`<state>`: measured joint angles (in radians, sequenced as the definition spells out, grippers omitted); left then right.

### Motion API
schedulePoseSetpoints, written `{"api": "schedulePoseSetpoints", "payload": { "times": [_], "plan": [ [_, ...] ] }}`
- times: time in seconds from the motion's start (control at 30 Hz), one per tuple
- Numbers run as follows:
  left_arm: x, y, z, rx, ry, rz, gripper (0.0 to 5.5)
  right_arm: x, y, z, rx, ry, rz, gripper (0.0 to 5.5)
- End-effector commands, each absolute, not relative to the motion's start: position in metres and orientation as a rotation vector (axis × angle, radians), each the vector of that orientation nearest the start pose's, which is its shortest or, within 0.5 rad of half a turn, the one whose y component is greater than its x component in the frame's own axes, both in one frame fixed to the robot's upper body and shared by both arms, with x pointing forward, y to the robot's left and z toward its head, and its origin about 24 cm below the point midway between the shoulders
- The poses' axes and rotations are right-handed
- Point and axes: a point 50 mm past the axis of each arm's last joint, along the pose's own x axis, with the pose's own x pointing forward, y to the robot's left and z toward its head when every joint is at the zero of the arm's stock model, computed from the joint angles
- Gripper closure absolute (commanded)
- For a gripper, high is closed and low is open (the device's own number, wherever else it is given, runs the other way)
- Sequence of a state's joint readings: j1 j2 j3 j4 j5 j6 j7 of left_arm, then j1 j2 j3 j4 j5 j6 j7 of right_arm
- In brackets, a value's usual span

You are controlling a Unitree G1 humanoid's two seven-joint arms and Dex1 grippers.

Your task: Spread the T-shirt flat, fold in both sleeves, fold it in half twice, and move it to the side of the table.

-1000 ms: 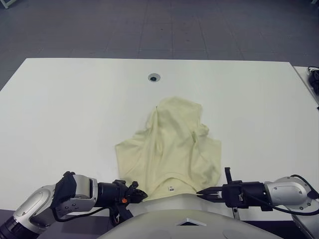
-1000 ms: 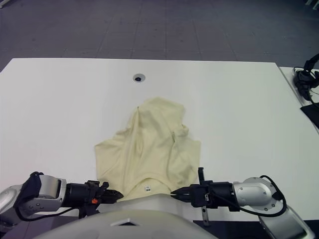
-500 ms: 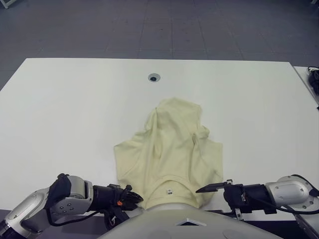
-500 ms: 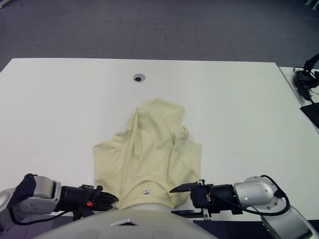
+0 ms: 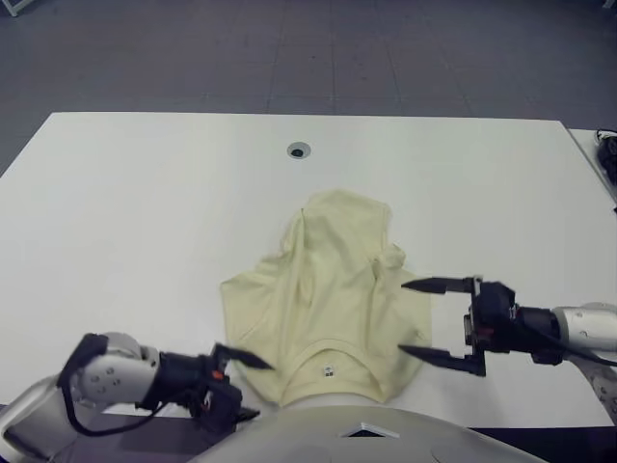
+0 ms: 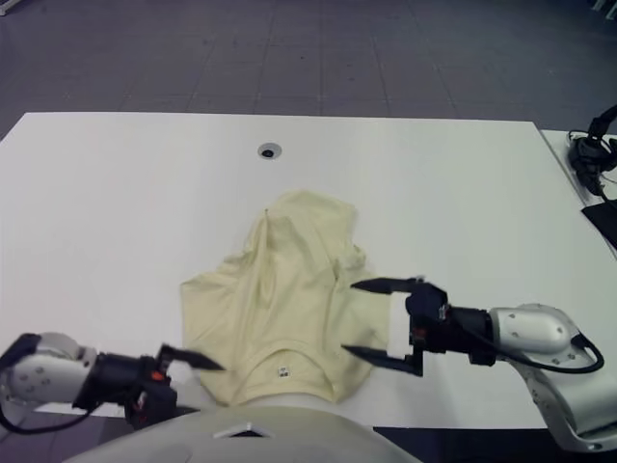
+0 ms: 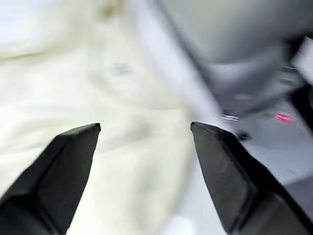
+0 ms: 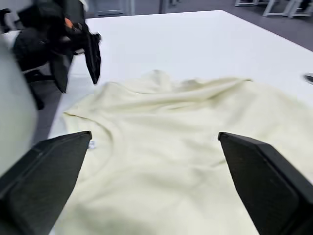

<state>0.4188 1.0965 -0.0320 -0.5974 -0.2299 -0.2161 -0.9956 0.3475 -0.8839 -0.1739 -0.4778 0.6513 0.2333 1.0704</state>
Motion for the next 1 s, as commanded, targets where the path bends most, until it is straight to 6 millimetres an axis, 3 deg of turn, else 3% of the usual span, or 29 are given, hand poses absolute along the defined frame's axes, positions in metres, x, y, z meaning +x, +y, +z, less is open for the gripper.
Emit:
{"api": "schedulePoseSetpoints", "payload": {
  "times": [0.03, 0.17, 0.3, 0.57, 0.87, 1.0],
  "plan": [
    [0.169, 0.207, 0.131, 0.639, 0.049, -1.155, 1.25, 0.182, -0.244, 0.105, -0.182, 0.239, 1.01, 0.1],
    [0.195, 0.23, 0.116, 0.692, 0.123, -0.958, 0.67, 0.193, -0.257, 0.091, -0.18, 0.296, 0.95, 0.1],
    [0.208, 0.233, 0.098, 0.793, 0.157, -0.907, 0.11, 0.203, -0.26, 0.081, -0.189, 0.341, 0.963, 0.1],
    [0.216, 0.226, 0.075, 0.92, 0.155, -0.92, 0.11, 0.216, -0.278, 0.062, -0.419, 0.432, 0.949, 0.1],
    [0.212, 0.226, 0.065, 0.951, 0.169, -0.946, 0.11, 0.22, -0.266, 0.067, -0.376, 0.394, 1.019, 0.1],
    [0.212, 0.228, 0.065, 0.955, 0.17, -0.945, 0.1, 0.218, -0.267, 0.062, -0.386, 0.43, 1.027, 0.64]
  ]
}}
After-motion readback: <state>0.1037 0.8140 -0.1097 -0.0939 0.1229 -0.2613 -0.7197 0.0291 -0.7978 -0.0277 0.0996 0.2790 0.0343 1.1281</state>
